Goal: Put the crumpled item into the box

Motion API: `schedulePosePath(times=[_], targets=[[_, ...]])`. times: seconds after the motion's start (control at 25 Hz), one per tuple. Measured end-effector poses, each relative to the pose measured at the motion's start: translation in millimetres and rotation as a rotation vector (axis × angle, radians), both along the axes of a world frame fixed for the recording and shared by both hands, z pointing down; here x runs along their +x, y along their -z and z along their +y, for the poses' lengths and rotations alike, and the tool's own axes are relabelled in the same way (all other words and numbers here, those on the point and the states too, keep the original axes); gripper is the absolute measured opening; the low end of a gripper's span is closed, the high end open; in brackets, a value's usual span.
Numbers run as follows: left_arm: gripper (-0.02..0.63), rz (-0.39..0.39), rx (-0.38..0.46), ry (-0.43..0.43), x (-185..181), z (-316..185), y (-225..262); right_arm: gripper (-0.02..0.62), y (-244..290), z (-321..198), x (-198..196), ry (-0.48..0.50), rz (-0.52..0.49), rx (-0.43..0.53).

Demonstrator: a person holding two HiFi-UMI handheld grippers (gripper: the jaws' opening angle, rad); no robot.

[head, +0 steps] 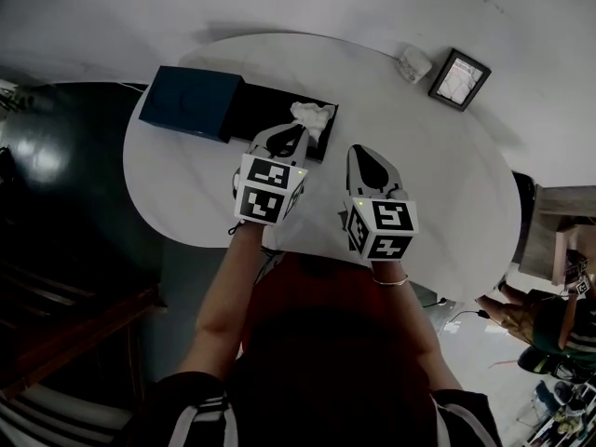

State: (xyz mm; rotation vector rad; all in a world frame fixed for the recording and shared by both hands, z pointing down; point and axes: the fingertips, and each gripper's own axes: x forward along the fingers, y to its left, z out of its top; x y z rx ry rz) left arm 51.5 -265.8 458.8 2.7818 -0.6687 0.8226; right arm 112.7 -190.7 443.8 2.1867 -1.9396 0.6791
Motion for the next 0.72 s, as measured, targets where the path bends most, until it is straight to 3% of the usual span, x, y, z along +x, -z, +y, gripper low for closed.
schedulePosePath(times=[0.36,0.72], targets=[[0.023,0.153,-0.048,0.052,-22.4,15.6,19.2,0.015,12.7,16.1,-17.1,-0.016,0.019,0.026],[0.023,0.247,-0.056,0.086,-52.5,36.8,35.3,0.015,23.8,31.6,-42.6,-0.006,0.022,0.061]])
